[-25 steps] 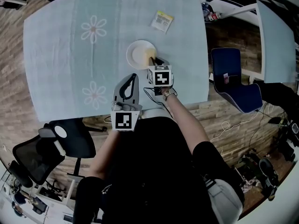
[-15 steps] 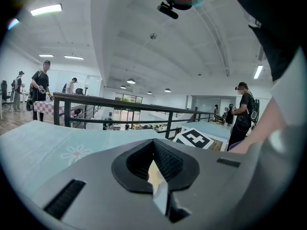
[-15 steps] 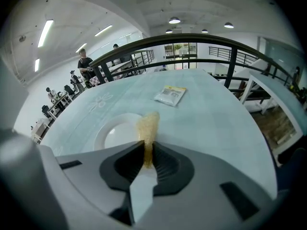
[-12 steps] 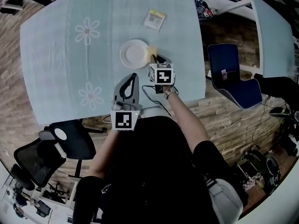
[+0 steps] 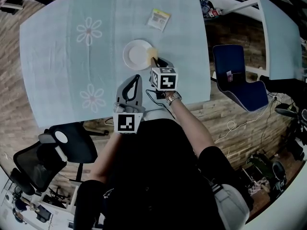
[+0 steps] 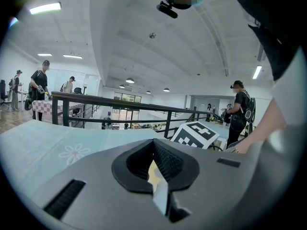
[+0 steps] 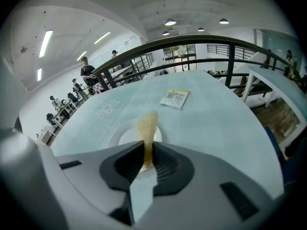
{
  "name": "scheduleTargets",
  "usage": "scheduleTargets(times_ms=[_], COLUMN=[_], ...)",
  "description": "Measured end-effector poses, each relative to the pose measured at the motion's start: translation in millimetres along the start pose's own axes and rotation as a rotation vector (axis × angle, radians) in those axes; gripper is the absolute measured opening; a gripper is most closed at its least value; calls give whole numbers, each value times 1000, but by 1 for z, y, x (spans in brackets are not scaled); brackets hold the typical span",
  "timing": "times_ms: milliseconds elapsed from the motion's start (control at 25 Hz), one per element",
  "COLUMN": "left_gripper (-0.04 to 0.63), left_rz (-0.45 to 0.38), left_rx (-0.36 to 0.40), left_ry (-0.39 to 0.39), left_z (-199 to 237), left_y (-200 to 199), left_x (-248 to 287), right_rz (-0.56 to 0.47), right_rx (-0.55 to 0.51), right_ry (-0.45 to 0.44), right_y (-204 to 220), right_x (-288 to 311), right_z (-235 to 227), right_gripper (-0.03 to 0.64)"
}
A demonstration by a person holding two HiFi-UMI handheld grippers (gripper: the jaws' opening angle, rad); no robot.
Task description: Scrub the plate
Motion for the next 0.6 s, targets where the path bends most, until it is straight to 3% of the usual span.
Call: scheduleTargets(times_ms=[320,600], left_gripper=[12,12], left_rz=[-1,10], left_rx=[-2,-47], left_ry=[-45,-90], left_z=[19,37], left_y=[3,9], left_x=[-11,-25], right_rz=[76,120], right_rx=[-23,-45], right_ry=[-72,-97], right_y=[17,27], right_x=[17,28], right_z=[41,70], right_gripper=[52,52])
Point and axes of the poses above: the fingertips, and each gripper's own axes: x forward along the fingers, z to its left, y out of its underside, the point moved 9 cm from there along -x, backward along the fingers, and after that the axes turned 10 degrees about x, right-handed, at the moved point
